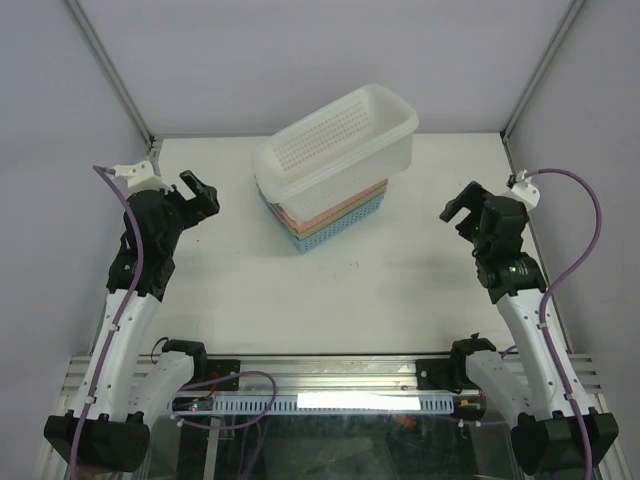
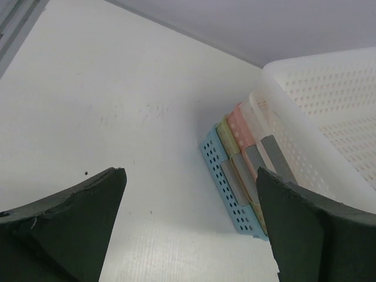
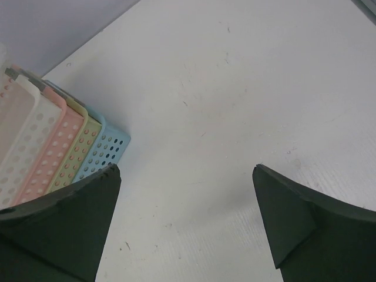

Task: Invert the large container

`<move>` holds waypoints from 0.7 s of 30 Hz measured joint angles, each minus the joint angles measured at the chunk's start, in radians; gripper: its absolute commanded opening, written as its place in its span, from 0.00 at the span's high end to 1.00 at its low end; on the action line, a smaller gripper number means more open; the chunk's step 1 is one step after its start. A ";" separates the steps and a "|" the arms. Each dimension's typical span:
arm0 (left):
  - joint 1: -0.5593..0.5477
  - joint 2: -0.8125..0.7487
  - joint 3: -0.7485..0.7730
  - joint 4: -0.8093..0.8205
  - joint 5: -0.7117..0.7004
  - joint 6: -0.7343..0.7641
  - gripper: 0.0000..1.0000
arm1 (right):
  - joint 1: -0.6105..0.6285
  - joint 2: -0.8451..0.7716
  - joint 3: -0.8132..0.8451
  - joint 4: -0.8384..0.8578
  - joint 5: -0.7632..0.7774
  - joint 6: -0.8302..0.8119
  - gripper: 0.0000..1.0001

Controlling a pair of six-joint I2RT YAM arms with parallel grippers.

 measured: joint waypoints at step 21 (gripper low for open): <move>-0.009 -0.078 -0.089 -0.051 0.225 0.061 0.01 | 0.000 -0.078 -0.290 0.236 -0.179 0.137 0.01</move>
